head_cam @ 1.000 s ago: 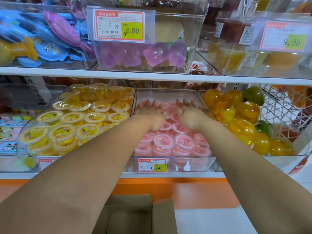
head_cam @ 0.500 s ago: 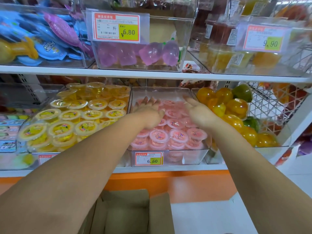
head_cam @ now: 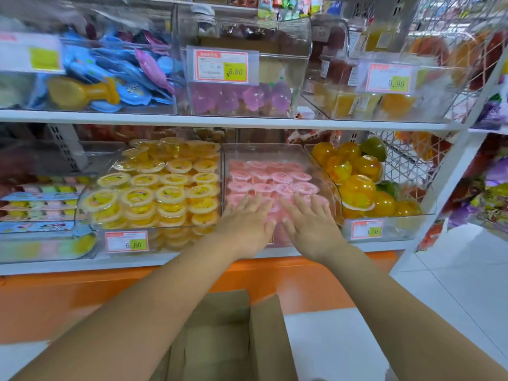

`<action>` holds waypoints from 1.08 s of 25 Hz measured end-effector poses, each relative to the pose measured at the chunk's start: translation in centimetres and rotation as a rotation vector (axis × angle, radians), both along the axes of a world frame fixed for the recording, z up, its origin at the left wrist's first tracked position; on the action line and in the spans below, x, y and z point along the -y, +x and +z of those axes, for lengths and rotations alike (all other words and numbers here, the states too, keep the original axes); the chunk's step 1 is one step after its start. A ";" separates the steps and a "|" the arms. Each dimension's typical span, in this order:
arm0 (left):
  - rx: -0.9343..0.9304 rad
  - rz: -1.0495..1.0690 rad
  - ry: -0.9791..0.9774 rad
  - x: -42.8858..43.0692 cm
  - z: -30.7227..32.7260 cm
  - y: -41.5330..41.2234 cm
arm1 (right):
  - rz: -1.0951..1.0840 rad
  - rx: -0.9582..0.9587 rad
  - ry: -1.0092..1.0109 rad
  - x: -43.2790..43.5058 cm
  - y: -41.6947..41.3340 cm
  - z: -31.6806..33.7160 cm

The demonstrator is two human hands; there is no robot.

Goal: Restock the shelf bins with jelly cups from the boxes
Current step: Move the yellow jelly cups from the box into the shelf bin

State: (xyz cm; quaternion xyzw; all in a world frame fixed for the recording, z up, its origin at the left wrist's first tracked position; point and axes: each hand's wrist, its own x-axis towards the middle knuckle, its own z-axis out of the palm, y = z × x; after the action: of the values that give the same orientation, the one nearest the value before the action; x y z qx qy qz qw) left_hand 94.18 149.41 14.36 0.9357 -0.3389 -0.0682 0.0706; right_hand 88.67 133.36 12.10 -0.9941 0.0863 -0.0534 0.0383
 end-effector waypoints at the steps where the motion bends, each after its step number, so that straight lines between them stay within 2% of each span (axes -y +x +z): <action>1: -0.010 0.007 0.005 -0.1 -0.2 -0.2 | -0.006 -0.010 -0.019 -0.1 -0.1 -0.2; 11: 0.048 0.127 -0.061 0.4 0.3 -0.1 | -0.003 -0.014 0.072 -0.5 1.1 1.7; 15: 0.095 0.127 -0.080 1.8 0.9 2.9 | 0.005 0.005 0.138 -0.5 2.9 2.6; 19: 0.092 0.083 0.119 3.6 1.1 6.9 | 0.012 0.022 0.171 0.0 5.5 3.6; 21: 0.068 0.109 0.122 4.3 1.5 7.9 | 0.000 0.020 0.205 0.5 6.8 3.9; 27: -0.018 0.168 0.074 5.0 0.4 9.9 | -0.017 -0.147 0.191 1.5 8.7 3.2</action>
State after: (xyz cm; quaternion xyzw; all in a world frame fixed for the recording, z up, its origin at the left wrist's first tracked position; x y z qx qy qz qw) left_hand 104.06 144.38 14.80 0.9621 -0.2561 -0.0829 0.0446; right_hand 97.41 131.81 15.28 -0.9864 0.1021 0.0279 0.1257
